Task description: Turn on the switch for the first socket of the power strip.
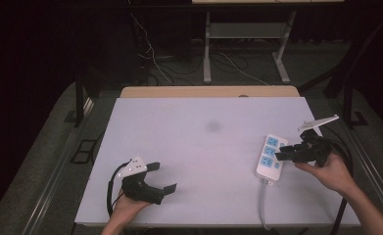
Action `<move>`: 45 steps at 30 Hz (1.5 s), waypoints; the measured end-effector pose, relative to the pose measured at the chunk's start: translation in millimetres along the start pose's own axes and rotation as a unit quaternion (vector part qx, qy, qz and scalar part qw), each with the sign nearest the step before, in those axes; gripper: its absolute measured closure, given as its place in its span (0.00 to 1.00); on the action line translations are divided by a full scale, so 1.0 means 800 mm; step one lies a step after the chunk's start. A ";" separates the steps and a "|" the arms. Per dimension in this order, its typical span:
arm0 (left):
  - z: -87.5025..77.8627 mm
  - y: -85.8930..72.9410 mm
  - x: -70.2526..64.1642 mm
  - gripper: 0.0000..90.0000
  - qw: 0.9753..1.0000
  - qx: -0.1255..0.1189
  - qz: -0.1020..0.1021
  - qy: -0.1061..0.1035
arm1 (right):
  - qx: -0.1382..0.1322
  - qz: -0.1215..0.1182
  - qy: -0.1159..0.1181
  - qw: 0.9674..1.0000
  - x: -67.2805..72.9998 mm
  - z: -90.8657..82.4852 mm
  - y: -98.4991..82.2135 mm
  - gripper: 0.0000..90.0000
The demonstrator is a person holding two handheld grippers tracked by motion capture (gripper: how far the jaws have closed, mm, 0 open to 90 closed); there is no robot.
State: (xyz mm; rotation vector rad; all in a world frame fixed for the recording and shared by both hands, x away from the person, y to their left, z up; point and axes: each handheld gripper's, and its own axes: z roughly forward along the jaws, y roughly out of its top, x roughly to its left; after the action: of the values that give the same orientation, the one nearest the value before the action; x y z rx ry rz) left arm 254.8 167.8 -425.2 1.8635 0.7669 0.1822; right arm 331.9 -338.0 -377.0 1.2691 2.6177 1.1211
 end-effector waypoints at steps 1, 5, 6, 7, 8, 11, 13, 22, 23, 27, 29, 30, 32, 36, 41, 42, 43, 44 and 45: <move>0.000 0.000 0.000 0.00 1.000 0.001 0.000 0.000 | 0.002 -0.002 0.000 1.000 -0.001 0.001 0.000 0.74; 0.000 0.000 0.000 0.00 1.000 0.002 0.002 0.000 | 0.018 -0.010 0.014 1.000 -0.005 0.006 0.000 0.90; 0.000 0.000 0.000 0.00 1.000 0.002 0.002 0.000 | 0.018 -0.010 0.014 1.000 -0.005 0.006 0.000 0.90; 0.000 0.000 0.000 0.00 1.000 0.002 0.002 0.000 | 0.019 -0.012 0.015 1.000 -0.005 0.007 0.000 0.93; 0.000 0.000 0.000 0.00 1.000 0.002 0.003 0.000 | 0.025 -0.016 0.016 0.999 -0.006 0.010 0.000 0.99; 0.000 0.000 0.000 0.00 1.000 0.002 0.002 0.001 | 0.030 -0.018 0.021 0.999 -0.007 0.012 0.000 0.99; 0.000 0.000 0.000 0.00 1.000 0.002 0.002 0.001 | 0.035 -0.020 0.021 0.999 -0.008 0.015 0.000 0.99; 0.000 -0.001 -0.001 0.00 1.000 0.003 0.003 0.003 | 0.045 -0.020 0.020 0.999 -0.011 0.024 -0.002 0.99; 0.000 -0.001 -0.001 0.00 1.000 0.003 0.003 0.003 | 0.047 -0.020 0.019 0.999 -0.012 0.024 -0.003 0.99; 0.000 -0.001 -0.001 0.00 1.000 0.003 0.003 0.003 | 0.052 -0.018 0.019 0.998 -0.012 0.026 -0.005 0.99; 0.000 -0.001 -0.002 0.00 1.000 0.004 0.003 0.004 | 0.052 -0.018 0.019 0.998 -0.012 0.026 -0.005 0.99; 0.000 -0.001 -0.002 0.00 1.000 0.004 0.004 0.003 | 0.052 -0.019 0.019 0.998 -0.012 0.026 -0.005 0.99; 0.000 -0.001 -0.002 0.00 1.000 0.004 0.004 0.004 | 0.055 -0.021 0.019 0.998 -0.012 0.028 -0.005 0.99; 0.000 -0.001 -0.002 0.00 1.000 0.004 0.004 0.003 | 0.058 -0.022 0.021 0.998 -0.012 0.032 -0.006 0.99; 0.000 -0.001 -0.001 0.00 1.000 0.004 0.004 0.003 | 0.065 -0.019 0.020 0.997 -0.012 0.037 -0.010 0.99; 0.000 -0.001 -0.001 0.00 1.000 0.004 0.005 0.003 | 0.068 -0.021 0.019 0.997 -0.013 0.039 -0.012 0.99; 0.001 -0.001 -0.001 0.00 1.000 0.004 0.004 0.003 | 0.068 -0.021 0.019 0.997 -0.013 0.039 -0.012 0.99; 0.001 -0.001 -0.001 0.00 1.000 0.004 0.003 0.003 | 0.065 -0.021 0.021 0.997 -0.014 0.039 -0.013 0.99; 0.001 -0.001 -0.001 0.00 1.000 0.004 0.004 0.003 | 0.065 -0.019 0.022 0.998 -0.013 0.039 -0.014 0.99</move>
State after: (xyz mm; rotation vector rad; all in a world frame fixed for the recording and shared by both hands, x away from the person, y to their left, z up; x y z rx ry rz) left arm 253.8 166.8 -426.1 1.8751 0.7655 0.1899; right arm 341.2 -331.5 -409.9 1.2249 2.7744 0.9997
